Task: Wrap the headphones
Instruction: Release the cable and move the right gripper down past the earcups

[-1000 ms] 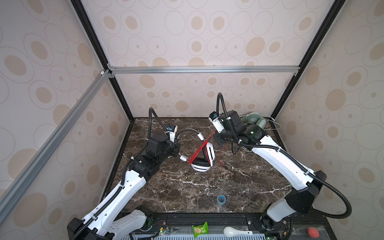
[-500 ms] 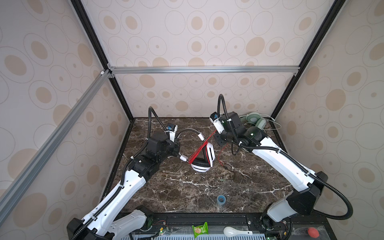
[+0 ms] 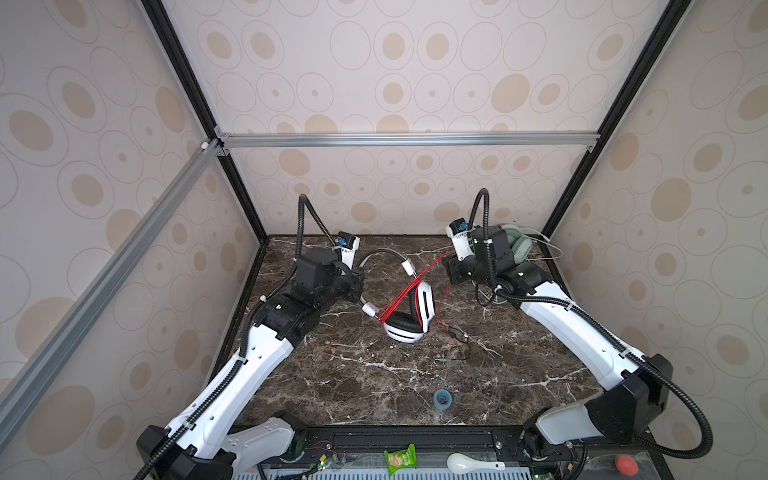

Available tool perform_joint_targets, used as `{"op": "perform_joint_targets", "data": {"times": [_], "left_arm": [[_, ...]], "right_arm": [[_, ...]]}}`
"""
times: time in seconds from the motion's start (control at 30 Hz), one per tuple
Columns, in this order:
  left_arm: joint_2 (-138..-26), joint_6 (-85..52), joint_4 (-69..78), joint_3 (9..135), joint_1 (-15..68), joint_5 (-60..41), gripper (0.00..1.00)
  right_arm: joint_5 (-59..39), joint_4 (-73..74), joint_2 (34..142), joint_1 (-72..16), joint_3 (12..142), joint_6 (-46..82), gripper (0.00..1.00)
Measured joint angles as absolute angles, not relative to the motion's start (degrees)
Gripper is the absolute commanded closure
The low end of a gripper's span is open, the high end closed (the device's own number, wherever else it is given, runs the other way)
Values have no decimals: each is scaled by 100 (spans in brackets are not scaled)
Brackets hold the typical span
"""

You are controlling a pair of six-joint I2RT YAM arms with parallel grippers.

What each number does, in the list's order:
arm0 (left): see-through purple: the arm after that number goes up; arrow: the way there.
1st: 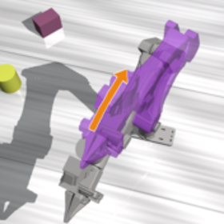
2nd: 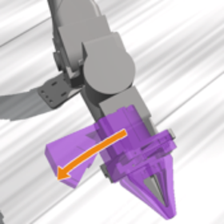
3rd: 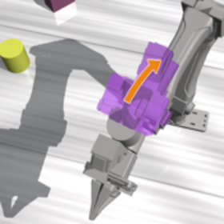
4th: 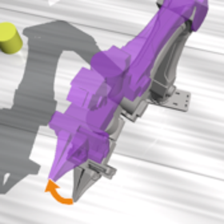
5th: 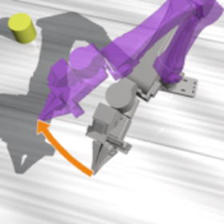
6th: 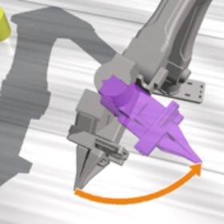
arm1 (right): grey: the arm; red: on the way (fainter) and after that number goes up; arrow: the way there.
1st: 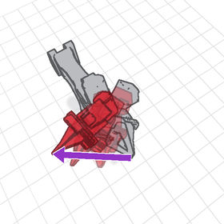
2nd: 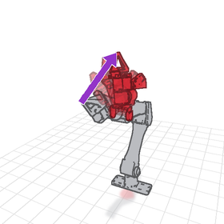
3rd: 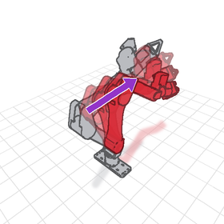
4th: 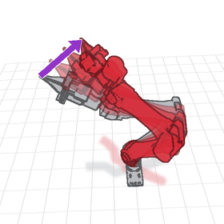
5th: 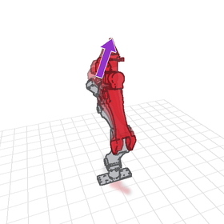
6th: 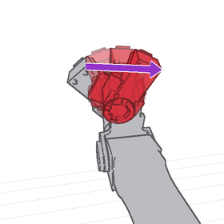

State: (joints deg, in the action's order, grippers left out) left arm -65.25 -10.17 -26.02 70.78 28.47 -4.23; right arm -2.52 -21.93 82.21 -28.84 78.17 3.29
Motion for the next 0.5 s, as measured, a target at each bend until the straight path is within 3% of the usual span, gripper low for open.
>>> {"op": "perform_joint_targets", "data": {"times": [0.2, 0.5], "left_arm": [[-6801, -1326, -2842, 7684, 2847, -731, 100], [-7319, -1806, -3256, 8733, 2847, -836, 100]], "right_arm": [[-1380, -1083, 8329, -2875, 7133, 377, 77], [-2475, 644, 8582, -2827, 6230, 410, 63]]}}
